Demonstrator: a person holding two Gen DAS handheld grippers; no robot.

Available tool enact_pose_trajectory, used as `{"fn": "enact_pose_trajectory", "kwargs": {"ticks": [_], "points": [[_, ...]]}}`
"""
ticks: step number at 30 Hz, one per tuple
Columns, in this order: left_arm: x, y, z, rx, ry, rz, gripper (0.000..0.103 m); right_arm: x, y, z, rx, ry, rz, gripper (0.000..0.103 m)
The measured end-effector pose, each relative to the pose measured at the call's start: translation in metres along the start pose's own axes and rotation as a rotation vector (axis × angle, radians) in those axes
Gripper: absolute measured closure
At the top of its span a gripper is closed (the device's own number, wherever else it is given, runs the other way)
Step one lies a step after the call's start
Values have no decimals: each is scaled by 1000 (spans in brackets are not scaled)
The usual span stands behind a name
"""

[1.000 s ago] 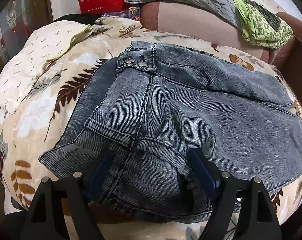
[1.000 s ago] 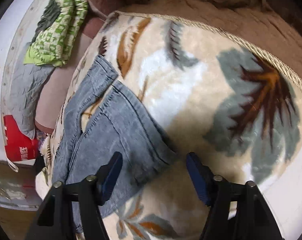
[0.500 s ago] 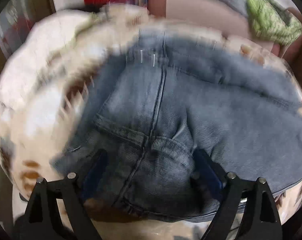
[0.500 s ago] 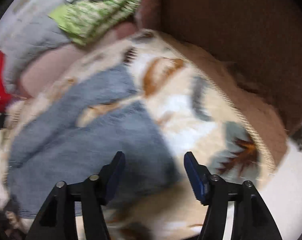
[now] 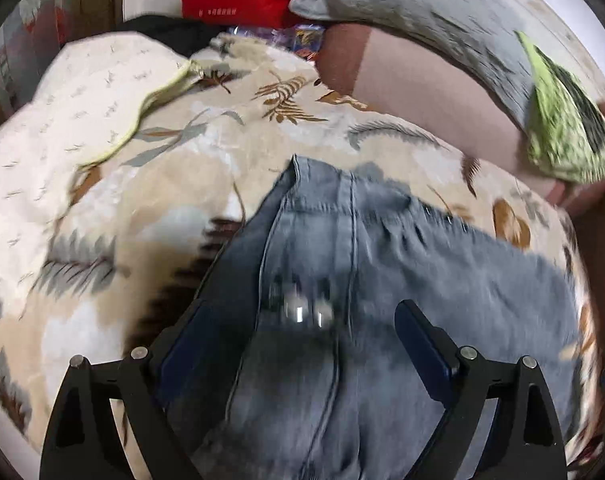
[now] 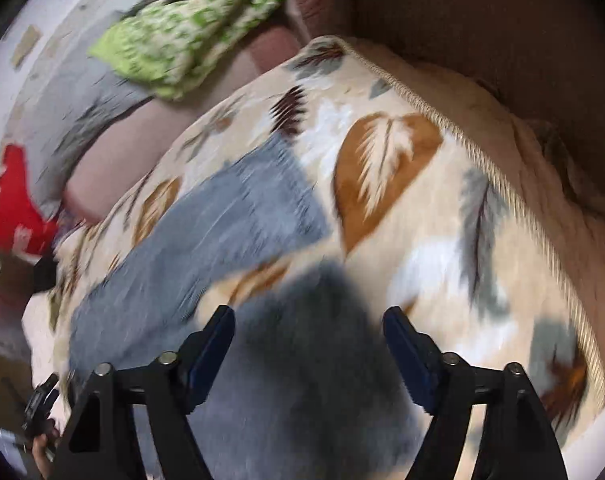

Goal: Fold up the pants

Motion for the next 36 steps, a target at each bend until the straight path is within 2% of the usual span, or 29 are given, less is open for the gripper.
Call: {"fn": "enact_pose_trajectory", "kwargs": {"ticks": [3,7,9,10,11,13,14,17,19,21,22,23,25,28,32,36], "points": [[6,16,20,23,-11,-35,10,3,36,17,-9,-9,-19,26],[4,22,50,53,-12,-48,10,2,53,53,57,-45,-11,39],[1,17,63,81,-2,-34,10,0,51,76,103,-49,-9,48],[0,14,69,94,10,-24,10,-4,49,83,121,-59,-12,61],[-1,11,73,104,19,-15,10,-4,46,92,135,-80,-27,70],[-1,10,73,103,20,-8,10,3,43,91,118,-109,-97,82],[-1,13,69,92,17,-3,10,7,41,86,114,-126,-127,84],[1,27,58,51,11,4,10,8,43,77,86,-192,-195,84],[5,39,55,27,23,7,10,5,42,79,114,-224,-197,80],[10,52,55,11,20,-7,10,8,50,76,96,-203,-198,65],[12,56,57,11,21,-13,10,10,57,73,67,-193,-187,47],[13,60,59,12,21,-18,10,13,66,70,35,-173,-171,40],[11,66,67,22,7,-21,10,26,86,70,-12,-95,-140,40],[5,75,83,47,-37,-45,10,49,110,93,2,-41,-129,40],[6,85,92,53,-69,-93,10,61,132,123,1,-55,-128,40],[13,94,97,37,-58,-97,10,60,132,143,18,-83,-141,40]]}}
Point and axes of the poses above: each gripper's, at about its wrist camera, not at the fingertips, and z roughly the way its jaws point, x to its left, y to its top, the point moved 8 cm from there along z, roughly the way its jaws point, and after that the axes turned 6 degrees about z, right-handed, at the moved point
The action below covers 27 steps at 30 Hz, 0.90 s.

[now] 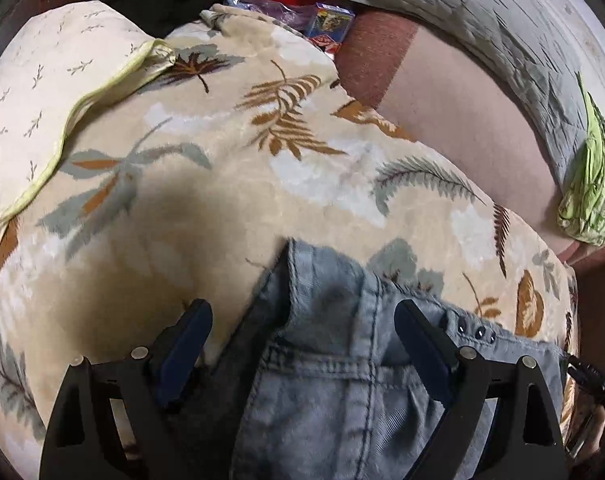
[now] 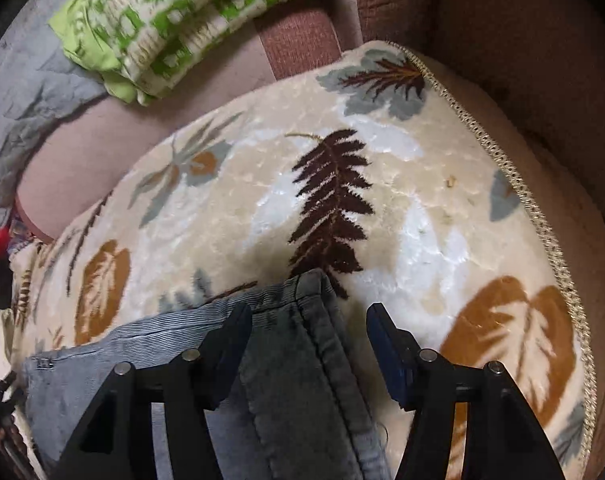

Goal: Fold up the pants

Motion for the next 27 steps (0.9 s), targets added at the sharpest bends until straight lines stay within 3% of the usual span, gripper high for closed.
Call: {"fn": "enact_pose_trajectory", "kwargs": {"ticks": [3,6,7,15,19,22,24,25,27], "points": [[7,5,10,12,-6,-33,14,-5,-4,11,18,3,7,40],[5,7,21,45,-42,-54,38,-6,-1,12,17,17,14,40],[2,8,23,50,-51,-52,41,-5,0,12,21,22,15,40],[-12,16,34,40,-57,-26,41,-6,4,7,25,27,4,40],[-19,20,36,37,-33,14,80,-3,8,7,24,36,-3,40],[-23,20,38,44,-15,31,92,2,8,15,37,24,-17,40],[-23,20,40,46,-12,29,93,5,7,19,47,20,-27,52],[-22,19,41,49,-14,27,93,6,7,21,46,4,-45,67],[-21,18,44,58,-19,20,93,9,8,20,37,-17,-67,75]]}}
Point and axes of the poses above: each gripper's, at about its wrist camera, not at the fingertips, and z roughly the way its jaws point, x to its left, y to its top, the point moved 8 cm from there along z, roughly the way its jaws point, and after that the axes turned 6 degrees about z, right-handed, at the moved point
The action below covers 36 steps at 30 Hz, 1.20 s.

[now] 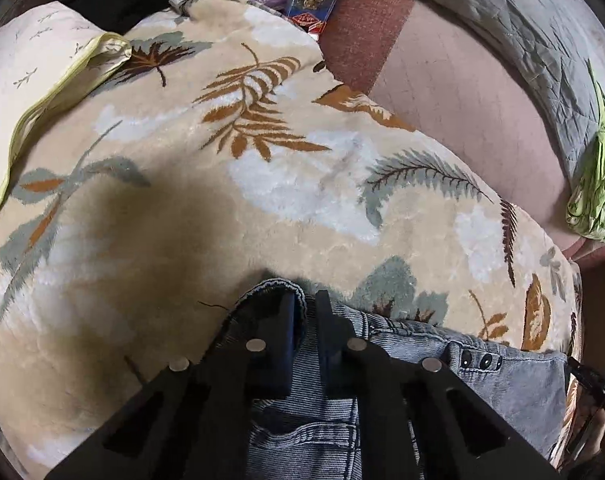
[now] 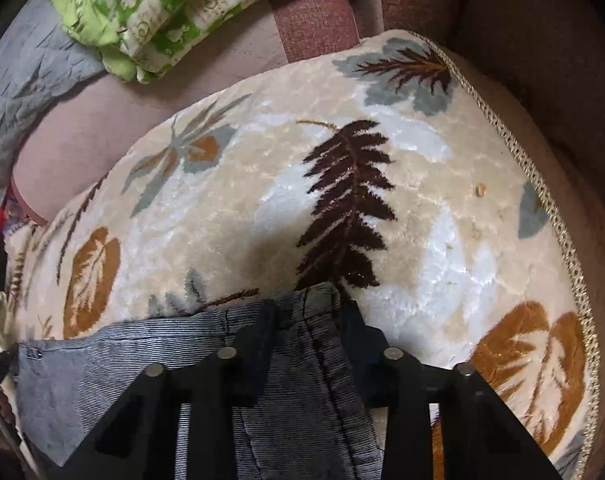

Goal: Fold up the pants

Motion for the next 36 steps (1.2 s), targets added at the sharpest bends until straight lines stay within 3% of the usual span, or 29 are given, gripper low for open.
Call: {"fn": "enact_pose_trajectory", "kwargs": {"ticks": [1,4,6,8,9,12,13,14,15,16,17,18,20,27,36], "points": [[0,-1,2,8,-14,-9,93,1,1,-1,-5,-12,-10,80],[4,-2,5,15,-38,-46,92,0,1,-2,-1,-14,-20,79],[8,0,7,23,-66,-77,85,0,0,-1,-1,-19,-30,74],[8,-1,8,27,-74,-76,85,-1,0,-1,6,15,5,54],[8,-1,7,27,-78,-77,84,0,0,0,10,34,19,51],[4,2,7,28,-124,-92,64,4,1,3,9,30,10,51],[2,2,7,28,-127,-91,63,6,0,4,8,21,-1,52],[0,3,8,26,-109,-81,63,7,1,5,6,10,-11,61],[-1,5,9,24,-92,-73,66,8,0,5,4,-11,-25,68],[-1,5,10,21,-70,-64,85,8,0,6,4,-16,-29,72],[1,5,11,22,-31,-46,96,8,1,5,3,-13,-25,78],[3,4,11,22,-18,-43,99,9,1,4,0,-9,-25,80],[8,5,8,13,-35,-68,101,10,2,0,-7,-5,-34,87],[3,18,-36,-84,-59,-60,101,17,9,-35,-74,23,-32,89],[-16,2,-165,-268,-188,-25,101,29,7,-137,-223,110,-19,89]]}}
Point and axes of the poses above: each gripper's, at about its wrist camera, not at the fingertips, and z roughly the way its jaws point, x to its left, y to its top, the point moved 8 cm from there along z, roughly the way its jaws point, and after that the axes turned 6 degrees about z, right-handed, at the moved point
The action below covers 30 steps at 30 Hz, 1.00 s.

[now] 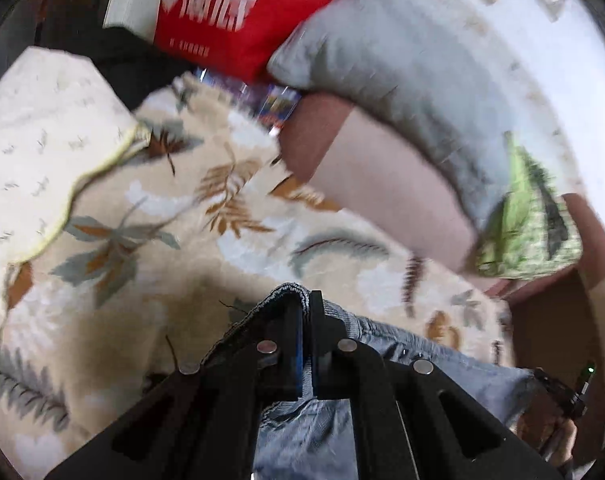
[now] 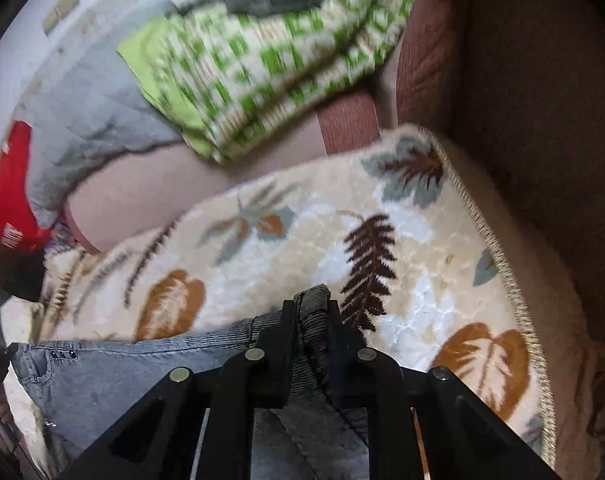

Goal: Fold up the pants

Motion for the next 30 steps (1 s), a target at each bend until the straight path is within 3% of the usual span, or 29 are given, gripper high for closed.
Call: {"fn": "enact_pose_trajectory", "kwargs": {"ticks": [3,6,9,12,13,14,15,17,19,21,23,26,30], "points": [[-9,-14,-50,-50,-57,9,101,0,-3,-46,-56,51,11,89],[-9,-51,-103,-77,-111,14,101,-6,-21,-89,-102,104,12,89],[6,-104,-137,-48,-143,16,100,-23,-72,-127,-103,161,-8,88],[33,-167,-142,73,-128,11,99,-58,-160,-132,7,153,0,84],[43,-186,-138,131,-87,27,96,-68,-180,-127,46,136,3,74],[54,-203,-135,181,-38,34,95,-83,-211,-116,125,107,0,56],[64,-212,-136,199,2,24,93,-94,-233,-110,177,84,6,49],[72,-213,-144,185,43,1,83,-116,-263,-109,221,69,68,45],[68,-199,-154,137,60,-14,55,-128,-261,-123,182,81,152,38],[54,-188,-156,88,55,3,40,-132,-247,-134,141,69,185,37],[32,-184,-151,73,18,36,39,-125,-231,-137,119,90,206,37],[1,-194,-122,114,1,95,39,-106,-212,-122,128,113,201,37],[-5,-226,-74,201,108,189,39,-93,-192,-75,176,27,179,37]]}}
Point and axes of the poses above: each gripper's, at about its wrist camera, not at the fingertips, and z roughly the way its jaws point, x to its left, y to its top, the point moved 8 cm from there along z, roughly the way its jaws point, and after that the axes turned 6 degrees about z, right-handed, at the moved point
